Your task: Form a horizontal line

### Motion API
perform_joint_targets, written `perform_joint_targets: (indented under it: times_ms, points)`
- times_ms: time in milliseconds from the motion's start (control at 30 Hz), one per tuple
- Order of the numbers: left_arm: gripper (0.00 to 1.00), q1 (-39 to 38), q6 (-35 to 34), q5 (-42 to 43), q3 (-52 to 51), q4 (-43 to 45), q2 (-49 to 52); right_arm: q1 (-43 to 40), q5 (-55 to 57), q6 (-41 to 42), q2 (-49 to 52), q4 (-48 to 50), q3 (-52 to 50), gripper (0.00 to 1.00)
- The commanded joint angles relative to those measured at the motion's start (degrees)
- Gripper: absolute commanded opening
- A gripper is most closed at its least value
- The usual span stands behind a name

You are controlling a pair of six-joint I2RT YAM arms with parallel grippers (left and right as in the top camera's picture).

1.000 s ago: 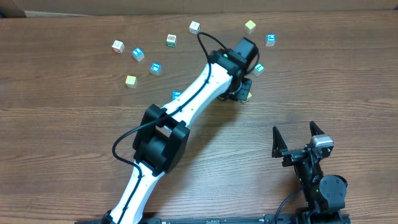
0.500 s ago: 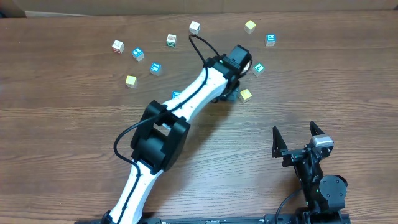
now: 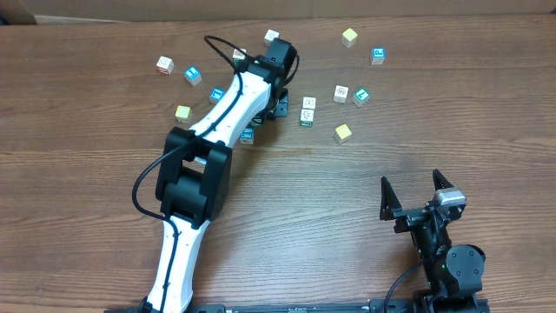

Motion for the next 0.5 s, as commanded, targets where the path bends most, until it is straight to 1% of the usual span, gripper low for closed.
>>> perform_joint_targets:
  times_ms: [0, 167, 300, 367, 467]
  points:
    - [0.08, -0.37, -0.35, 4.61, -0.39, 0.02, 0.00, 0.44, 0.31, -0.26, -0.68, 0.42, -0.59, 1.00]
    - [0.10, -0.63, -0.35, 5.09, -0.39, -0.42, 0.00, 0.44, 0.31, -0.26, -0.68, 0.42, -0.59, 1.00]
    - [0.07, -0.83, 0.52, 6.99, -0.39, -1.09, 0.00, 0.44, 0.31, -0.26, -0.68, 0.42, -0.59, 1.00]
    - [0.07, -0.94, 1.86, 8.28, -0.39, -1.09, 0.00, 0.44, 0.31, -0.26, -0.68, 0.42, -0.59, 1.00]
    - [0.05, -1.03, 1.84, 9.14, -0.39, -1.09, 0.00, 0.44, 0.31, -0.26, -0.68, 0.42, -0.59, 1.00]
